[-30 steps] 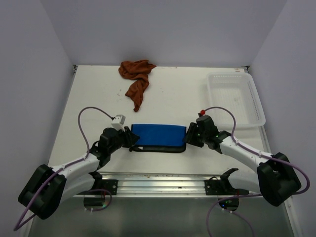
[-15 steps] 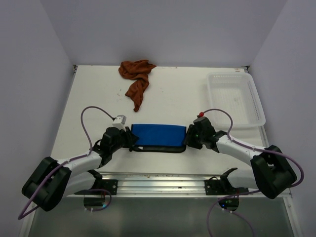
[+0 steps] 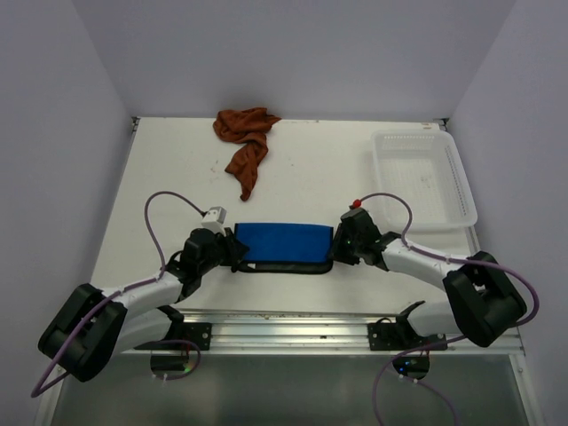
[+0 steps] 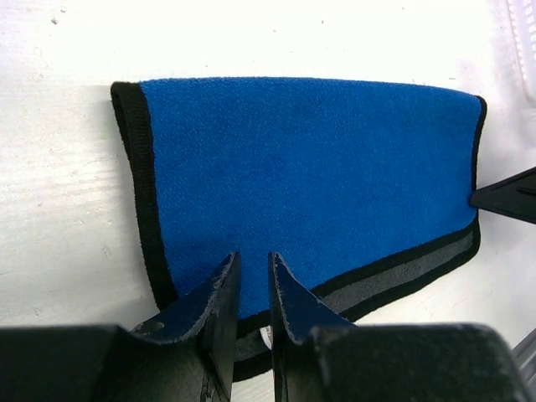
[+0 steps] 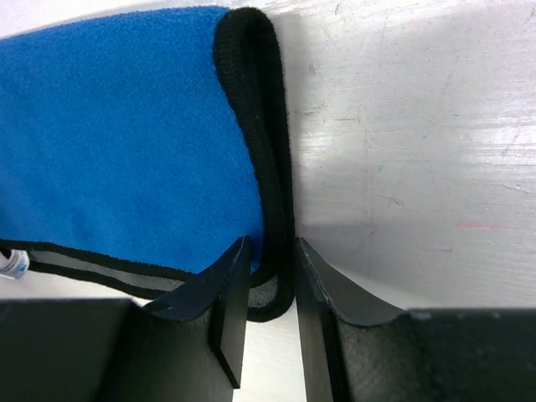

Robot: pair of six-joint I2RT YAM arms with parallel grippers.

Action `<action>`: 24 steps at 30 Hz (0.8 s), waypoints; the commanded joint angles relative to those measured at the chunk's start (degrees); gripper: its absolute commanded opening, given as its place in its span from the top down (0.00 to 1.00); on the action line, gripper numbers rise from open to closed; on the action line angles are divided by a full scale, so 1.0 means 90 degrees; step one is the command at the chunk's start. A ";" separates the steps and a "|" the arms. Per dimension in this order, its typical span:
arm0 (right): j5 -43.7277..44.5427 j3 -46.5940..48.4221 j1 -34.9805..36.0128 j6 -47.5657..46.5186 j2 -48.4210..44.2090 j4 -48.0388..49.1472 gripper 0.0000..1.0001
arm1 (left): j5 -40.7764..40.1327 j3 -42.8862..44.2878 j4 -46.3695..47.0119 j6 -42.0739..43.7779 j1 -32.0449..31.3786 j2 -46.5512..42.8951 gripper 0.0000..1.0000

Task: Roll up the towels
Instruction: Fold the towel

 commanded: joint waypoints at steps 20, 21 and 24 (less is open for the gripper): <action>0.1451 0.1045 0.0704 -0.0480 0.1260 -0.1507 0.84 | -0.0167 0.0284 -0.0273 -0.0023 -0.0031 -0.0693 0.76; 0.1461 0.1074 0.0704 -0.0529 0.1260 -0.1585 0.88 | -0.0187 0.0284 -0.0312 -0.0013 -0.0031 -0.0723 0.76; 0.1461 0.1133 0.0704 -0.0685 0.1153 -0.1664 0.99 | -0.0197 0.0284 -0.0361 -0.0023 -0.0031 -0.0772 0.75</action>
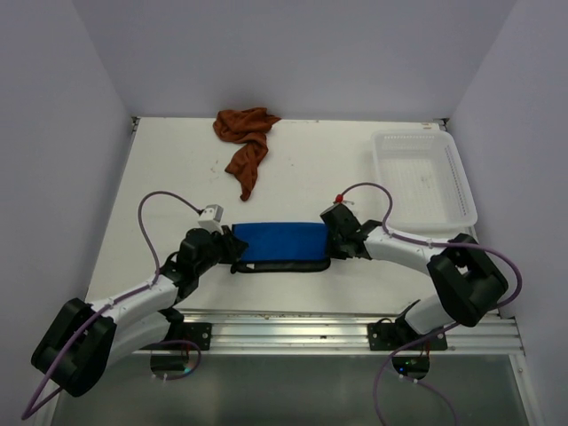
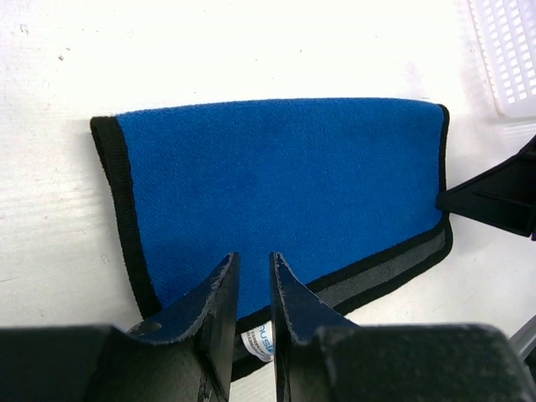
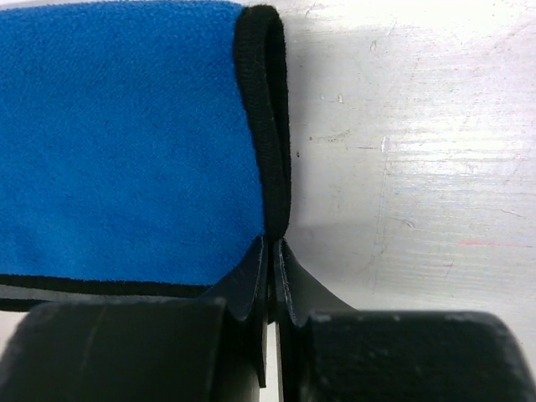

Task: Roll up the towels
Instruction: Fold the towel

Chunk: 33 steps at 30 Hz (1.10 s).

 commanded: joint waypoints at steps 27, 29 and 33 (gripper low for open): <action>0.0635 0.1236 0.0024 -0.1200 -0.1352 -0.2605 1.00 | 0.0233 -0.0075 0.0136 -0.0650 -0.0031 0.0152 0.82; 0.0538 0.1305 0.0044 -0.1298 -0.1323 -0.2604 1.00 | 0.0155 -0.0007 -0.0078 -0.0699 -0.0031 0.0260 0.86; 0.0489 0.1500 0.0112 -0.1318 -0.1333 -0.2644 1.00 | -0.0011 0.0062 -0.0256 -0.0738 -0.0031 0.0416 0.90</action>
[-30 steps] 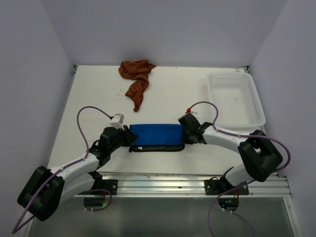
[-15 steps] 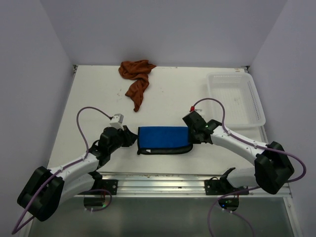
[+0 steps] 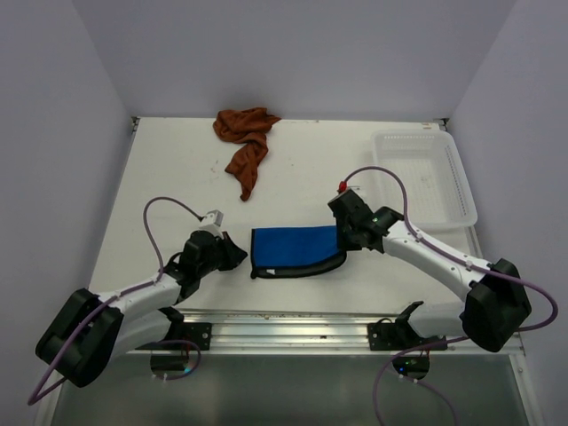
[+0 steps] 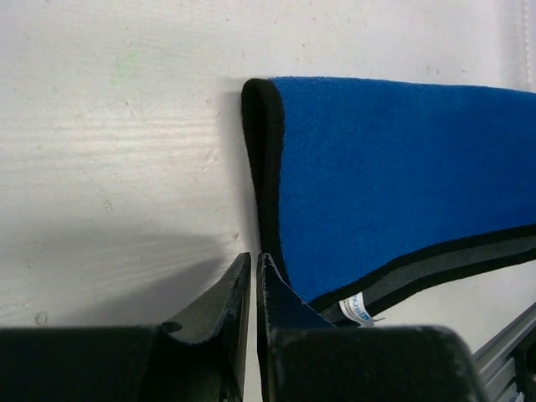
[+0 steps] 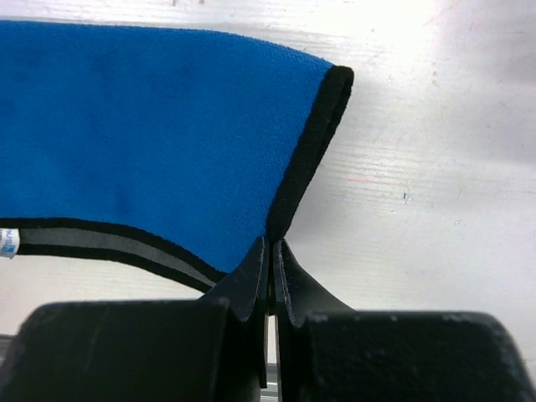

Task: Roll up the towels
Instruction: Fold the towel

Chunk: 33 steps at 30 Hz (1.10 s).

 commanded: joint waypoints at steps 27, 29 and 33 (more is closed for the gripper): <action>0.0003 0.2446 0.1591 -0.0367 0.1636 -0.0333 1.00 | 0.0255 0.0164 0.0607 -0.0048 -0.0099 0.0880 0.93; 0.0003 0.2660 0.1728 -0.0367 0.1860 -0.0333 1.00 | 0.0265 0.0144 0.0637 -0.0058 -0.0109 0.0889 0.93; -0.0016 0.3012 0.1933 -0.0377 0.2260 -0.0362 1.00 | 0.0304 0.0105 0.0695 -0.0068 -0.0109 0.0870 0.93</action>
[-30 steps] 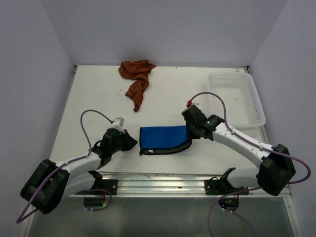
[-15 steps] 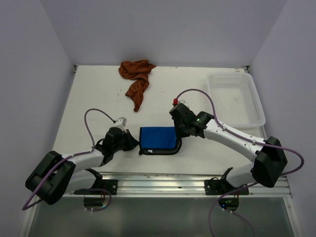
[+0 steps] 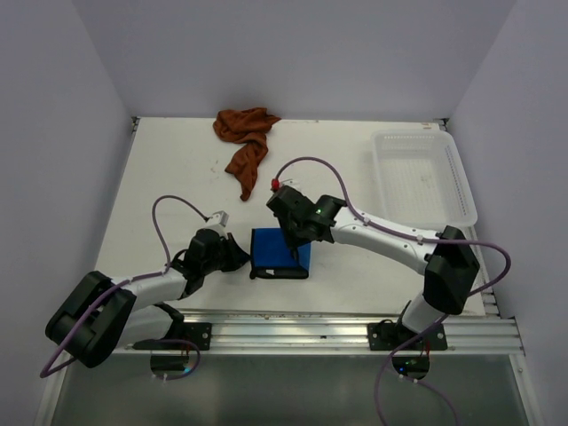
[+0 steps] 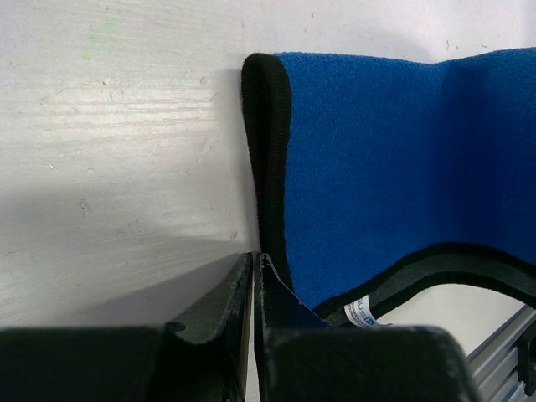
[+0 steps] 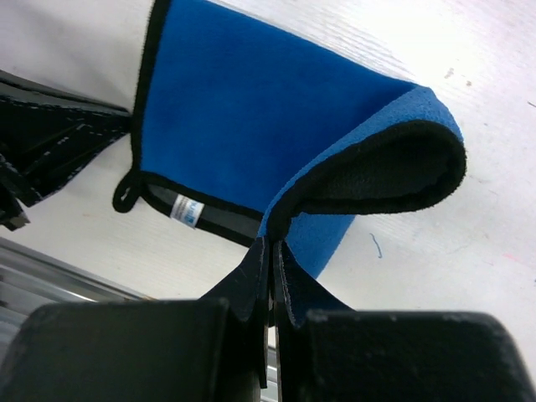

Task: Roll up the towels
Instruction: Fold the towel

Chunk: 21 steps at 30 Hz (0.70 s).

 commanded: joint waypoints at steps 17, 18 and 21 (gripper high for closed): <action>-0.0144 0.1563 0.0661 -0.0044 0.1655 0.0030 1.00 | 0.0220 -0.0167 0.0538 0.0003 -0.0065 -0.0178 0.93; -0.0202 0.1603 0.0661 -0.0053 0.1694 0.0039 1.00 | 0.0220 -0.0168 0.0548 0.0003 -0.0065 -0.0197 0.93; -0.0271 0.1710 0.0691 -0.0005 0.1859 0.0098 1.00 | 0.0229 -0.0187 0.0538 0.0022 -0.0065 -0.0217 0.93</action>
